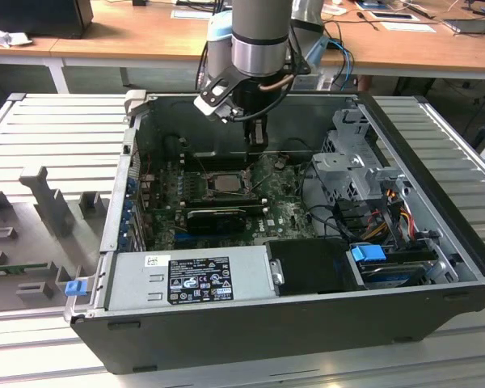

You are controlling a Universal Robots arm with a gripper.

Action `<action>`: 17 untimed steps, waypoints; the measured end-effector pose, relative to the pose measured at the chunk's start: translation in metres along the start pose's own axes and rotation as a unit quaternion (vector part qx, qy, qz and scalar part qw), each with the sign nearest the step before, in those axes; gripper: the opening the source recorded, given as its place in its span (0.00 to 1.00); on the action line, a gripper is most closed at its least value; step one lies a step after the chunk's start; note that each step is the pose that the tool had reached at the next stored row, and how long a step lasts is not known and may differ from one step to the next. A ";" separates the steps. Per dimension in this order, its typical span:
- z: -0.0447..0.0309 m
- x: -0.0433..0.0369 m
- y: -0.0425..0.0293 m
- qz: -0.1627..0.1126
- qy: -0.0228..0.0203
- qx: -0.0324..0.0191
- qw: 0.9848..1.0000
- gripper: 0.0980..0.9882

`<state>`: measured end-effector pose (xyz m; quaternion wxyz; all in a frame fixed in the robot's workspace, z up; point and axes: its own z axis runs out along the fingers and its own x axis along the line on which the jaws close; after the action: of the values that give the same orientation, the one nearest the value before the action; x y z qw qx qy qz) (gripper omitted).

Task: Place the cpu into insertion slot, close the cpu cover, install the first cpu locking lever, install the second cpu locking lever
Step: 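Close the cpu cover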

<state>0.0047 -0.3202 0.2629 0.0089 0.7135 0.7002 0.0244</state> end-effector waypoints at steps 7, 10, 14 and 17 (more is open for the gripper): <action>-0.0022 0.0012 0.0163 0.000 0.000 0.001 1.000 0.01; -0.0014 0.0016 0.0250 -0.001 0.000 0.001 1.000 0.01; 0.0002 0.0018 0.0341 -0.011 0.000 0.002 1.000 0.01; 0.0007 0.0019 0.0402 -0.011 0.000 0.002 1.000 0.01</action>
<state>0.0449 -0.3190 0.2641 0.0074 0.7054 0.7084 0.0232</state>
